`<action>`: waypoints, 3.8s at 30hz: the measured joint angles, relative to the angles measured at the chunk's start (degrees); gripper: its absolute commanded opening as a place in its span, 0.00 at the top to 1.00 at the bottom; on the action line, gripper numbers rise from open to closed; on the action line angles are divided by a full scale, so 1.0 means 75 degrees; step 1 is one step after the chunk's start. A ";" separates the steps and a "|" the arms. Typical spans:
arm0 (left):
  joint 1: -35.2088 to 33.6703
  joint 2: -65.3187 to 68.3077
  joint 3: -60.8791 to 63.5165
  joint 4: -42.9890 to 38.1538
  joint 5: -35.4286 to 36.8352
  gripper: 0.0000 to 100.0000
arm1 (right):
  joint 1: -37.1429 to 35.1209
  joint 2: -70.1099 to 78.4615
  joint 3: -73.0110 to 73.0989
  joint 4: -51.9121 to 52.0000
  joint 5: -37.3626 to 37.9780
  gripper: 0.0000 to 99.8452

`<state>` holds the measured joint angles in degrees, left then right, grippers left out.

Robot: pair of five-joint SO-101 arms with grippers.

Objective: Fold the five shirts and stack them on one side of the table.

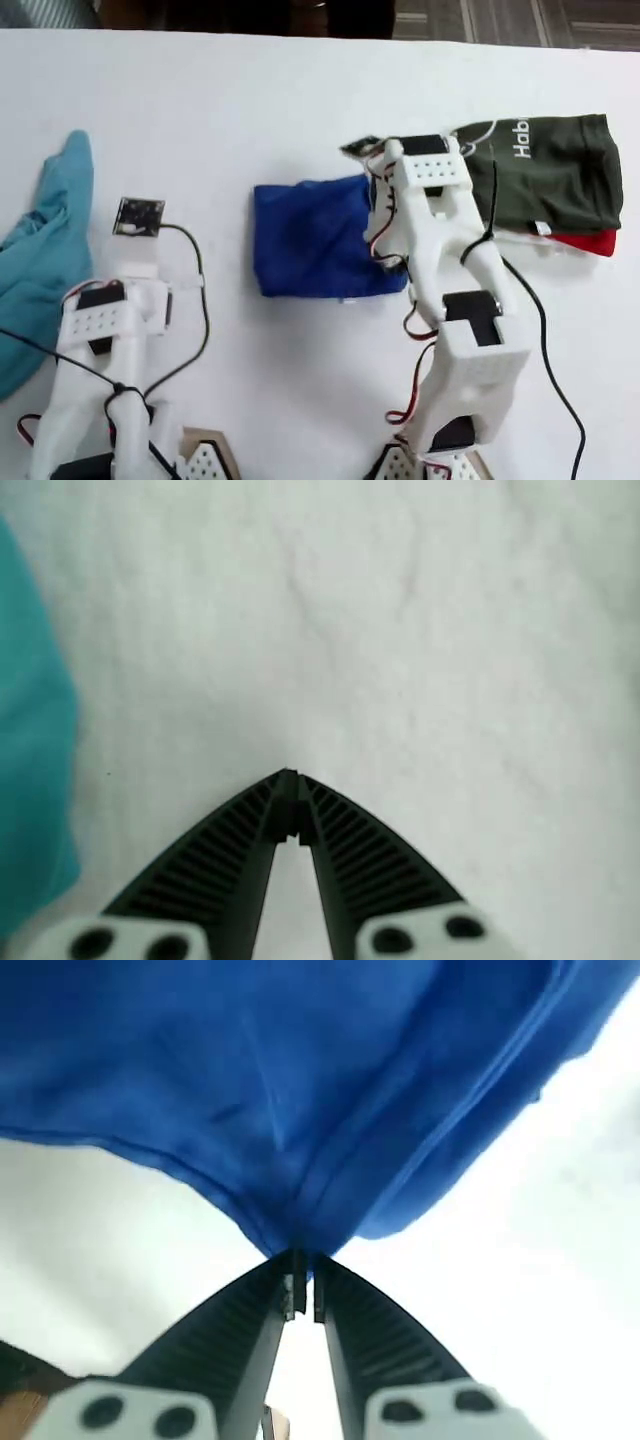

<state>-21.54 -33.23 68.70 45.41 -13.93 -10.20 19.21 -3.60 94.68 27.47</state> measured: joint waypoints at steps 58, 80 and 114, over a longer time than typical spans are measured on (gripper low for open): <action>0.2403 0.4325 -0.6986 0.2661 0.0879 0.97 | -0.0340 -0.4103 0.4689 -0.4489 -0.1114 0.98; 0.3950 0.9026 -1.1733 0.3001 0.3317 0.97 | 0.0281 -0.5990 0.7924 -0.6107 -0.1395 0.98; 0.3599 0.9752 -1.4171 0.4712 0.3376 0.97 | 0.0340 -0.6001 0.8815 -0.7267 -0.1395 0.98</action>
<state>5.45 39.91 -37.58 80.75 11.38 -7.65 -25.80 62.51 40.18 17.01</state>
